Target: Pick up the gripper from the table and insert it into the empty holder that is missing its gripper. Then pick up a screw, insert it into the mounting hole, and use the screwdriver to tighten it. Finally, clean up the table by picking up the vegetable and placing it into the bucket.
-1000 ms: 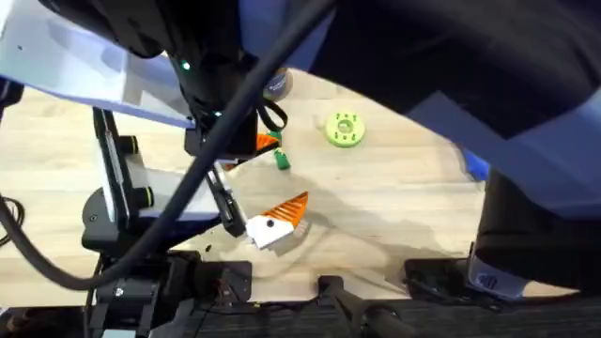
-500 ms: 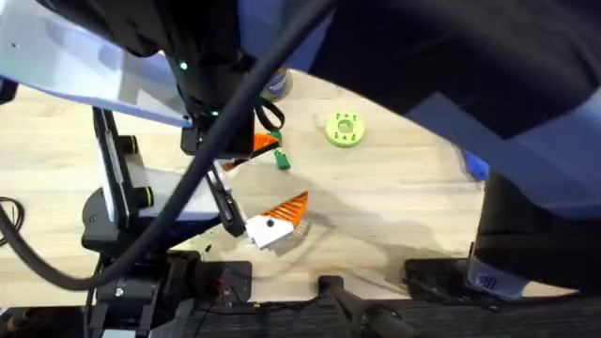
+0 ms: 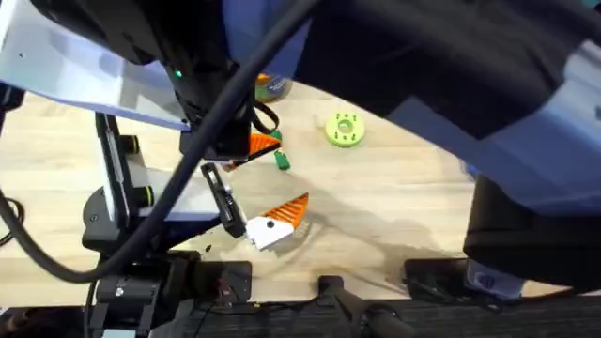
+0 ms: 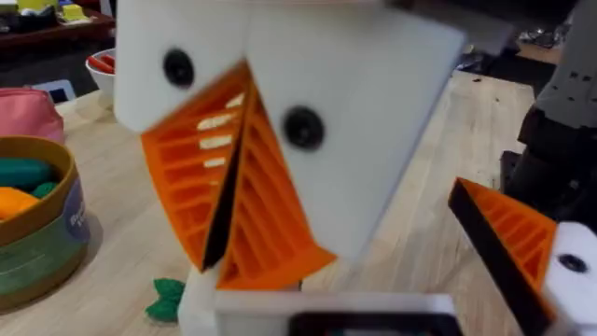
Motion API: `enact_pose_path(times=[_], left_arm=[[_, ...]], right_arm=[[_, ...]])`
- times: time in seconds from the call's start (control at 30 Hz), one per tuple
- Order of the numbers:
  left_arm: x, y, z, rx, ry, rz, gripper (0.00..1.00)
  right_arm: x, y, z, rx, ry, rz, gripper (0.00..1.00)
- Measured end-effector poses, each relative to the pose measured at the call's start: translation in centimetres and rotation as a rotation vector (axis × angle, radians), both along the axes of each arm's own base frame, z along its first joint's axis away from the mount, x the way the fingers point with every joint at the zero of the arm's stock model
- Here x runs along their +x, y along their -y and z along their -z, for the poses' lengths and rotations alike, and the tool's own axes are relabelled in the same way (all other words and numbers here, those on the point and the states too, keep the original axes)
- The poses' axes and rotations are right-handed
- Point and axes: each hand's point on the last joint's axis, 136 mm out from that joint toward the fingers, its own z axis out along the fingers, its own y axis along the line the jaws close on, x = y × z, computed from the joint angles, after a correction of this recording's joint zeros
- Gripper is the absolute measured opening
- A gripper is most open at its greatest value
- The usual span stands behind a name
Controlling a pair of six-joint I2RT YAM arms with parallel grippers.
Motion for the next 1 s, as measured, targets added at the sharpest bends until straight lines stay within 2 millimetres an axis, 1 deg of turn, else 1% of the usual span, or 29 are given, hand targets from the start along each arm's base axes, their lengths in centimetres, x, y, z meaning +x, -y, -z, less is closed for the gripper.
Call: enact_pose_path(times=[0.67,0.7,0.73,0.77,0.9,0.93,1.0], left_arm=[[-0.2,0.1,0.0,-0.001,-0.002,0.015,0.985],[-0.2,0.1,0.0,-0.001,-0.002,0.015,0.985],[-0.2,0.1,0.0,-0.002,-0.003,0.015,0.985],[-0.3,0.1,0.0,-0.002,-0.003,0.017,0.985],[-0.3,0.2,0.0,-0.003,-0.007,0.019,0.985],[-0.3,0.2,0.0,-0.003,-0.006,0.02,0.985],[-0.3,0.2,0.0,-0.003,-0.006,0.019,0.985]], right_arm=[[-0.2,0.4,0.0,-0.016,-0.008,0.0,0.006],[-0.2,0.4,0.0,-0.015,-0.008,0.003,0.027],[-0.2,0.4,0.0,-0.017,-0.008,0.004,0.15],[-0.1,0.5,0.0,-0.019,0.0,0.005,0.306],[0.9,1.1,-0.3,-0.026,0.022,0.038,0.866],[1.0,1.3,-0.4,-0.031,0.025,0.043,0.959],[1.1,1.4,-0.4,-0.031,0.024,0.05,0.988]])
